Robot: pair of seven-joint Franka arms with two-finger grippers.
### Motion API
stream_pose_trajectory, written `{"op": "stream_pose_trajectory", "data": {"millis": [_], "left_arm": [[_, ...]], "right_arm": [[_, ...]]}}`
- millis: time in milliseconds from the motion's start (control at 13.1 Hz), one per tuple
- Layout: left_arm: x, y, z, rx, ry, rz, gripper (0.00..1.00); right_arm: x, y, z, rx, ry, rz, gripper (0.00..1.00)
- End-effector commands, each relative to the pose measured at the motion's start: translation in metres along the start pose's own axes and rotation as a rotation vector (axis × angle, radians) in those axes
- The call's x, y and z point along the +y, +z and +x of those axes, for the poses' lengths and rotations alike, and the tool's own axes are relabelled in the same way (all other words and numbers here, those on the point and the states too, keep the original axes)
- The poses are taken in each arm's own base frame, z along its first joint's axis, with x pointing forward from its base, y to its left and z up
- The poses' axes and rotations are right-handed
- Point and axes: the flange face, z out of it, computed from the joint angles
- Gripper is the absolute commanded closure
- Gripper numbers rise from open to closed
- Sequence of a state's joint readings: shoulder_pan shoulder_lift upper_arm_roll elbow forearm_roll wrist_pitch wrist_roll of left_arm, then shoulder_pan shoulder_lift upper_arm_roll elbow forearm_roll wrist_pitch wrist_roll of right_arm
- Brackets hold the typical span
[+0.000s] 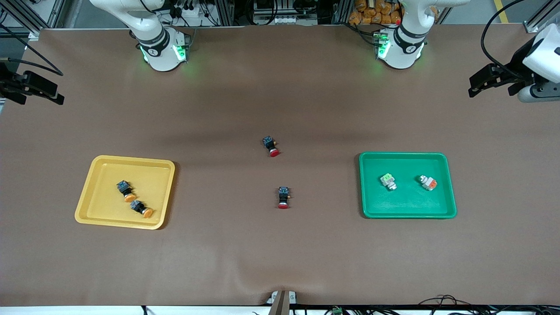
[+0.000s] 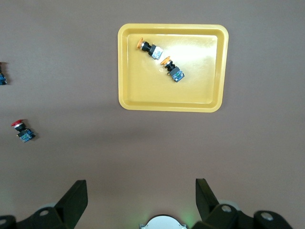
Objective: Place green and yellow buttons in trays
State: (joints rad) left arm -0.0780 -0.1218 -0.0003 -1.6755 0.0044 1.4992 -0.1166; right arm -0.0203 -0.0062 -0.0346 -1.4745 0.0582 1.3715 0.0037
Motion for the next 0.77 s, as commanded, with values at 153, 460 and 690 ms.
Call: {"op": "stream_pose_trajectory", "data": {"millis": [153,460,690], "left_arm": [[-0.0009,-0.0039,0.0022,-0.02,-0.011,0.006,0.0],[-0.0019,-0.004,0.001,-0.026,-0.013,0.006,0.0],[-0.0019,-0.0059,0.0006,-0.025,-0.013,0.006,0.0]], "right_arm": [[0.0022,-0.0029,-0.0079,-0.004,0.0,-0.012,0.0],[0.0007,-0.0011,-0.0076,-0.011,-0.003,-0.012,0.0],[-0.0004,0.0012,-0.01,-0.037,-0.003,-0.009,0.0]]}}
